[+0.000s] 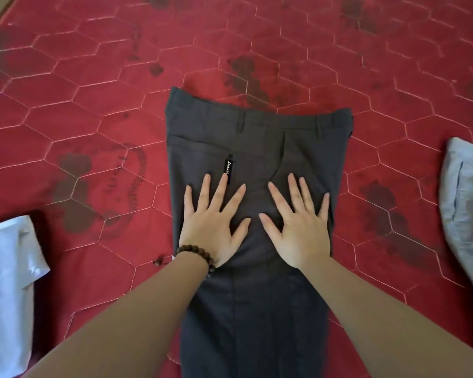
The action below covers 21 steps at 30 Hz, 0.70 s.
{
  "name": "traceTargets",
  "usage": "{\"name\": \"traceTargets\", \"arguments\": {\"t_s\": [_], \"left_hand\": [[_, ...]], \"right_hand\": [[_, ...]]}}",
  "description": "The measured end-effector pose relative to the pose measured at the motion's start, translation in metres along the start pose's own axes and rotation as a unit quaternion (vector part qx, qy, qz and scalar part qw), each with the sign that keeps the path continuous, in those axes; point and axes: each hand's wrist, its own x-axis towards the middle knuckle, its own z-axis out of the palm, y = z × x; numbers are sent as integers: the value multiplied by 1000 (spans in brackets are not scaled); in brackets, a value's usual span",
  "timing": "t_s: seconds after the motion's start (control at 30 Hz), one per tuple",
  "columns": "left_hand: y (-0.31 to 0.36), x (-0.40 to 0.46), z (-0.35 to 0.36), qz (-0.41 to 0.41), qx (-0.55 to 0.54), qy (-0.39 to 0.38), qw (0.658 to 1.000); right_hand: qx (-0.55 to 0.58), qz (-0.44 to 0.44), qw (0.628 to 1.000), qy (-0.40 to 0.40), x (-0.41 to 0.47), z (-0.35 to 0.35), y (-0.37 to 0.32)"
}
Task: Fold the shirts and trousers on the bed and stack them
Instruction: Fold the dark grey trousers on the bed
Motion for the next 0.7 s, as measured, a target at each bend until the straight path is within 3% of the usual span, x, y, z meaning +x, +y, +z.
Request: {"name": "traceTargets", "arguments": {"t_s": [0.2, 0.33, 0.4, 0.57, 0.7], "left_hand": [[-2, 3, 0, -13, -2, 0, 1000], [-13, 3, -13, 17, -68, -63, 996], [-22, -19, -24, 29, -80, -79, 993], [-10, -153, -27, 14, -81, -123, 989], [17, -255, -10, 2, -87, -140, 986]], "right_hand": [[7, -2, 1000, -1, 2, 2, 2], [5, 1, 993, -115, 6, -16, 3], [6, 1, 992, -126, -10, -30, -2], [38, -83, 988, -121, -146, -30, -34], [46, -59, 991, -112, -253, -13, -53]]}}
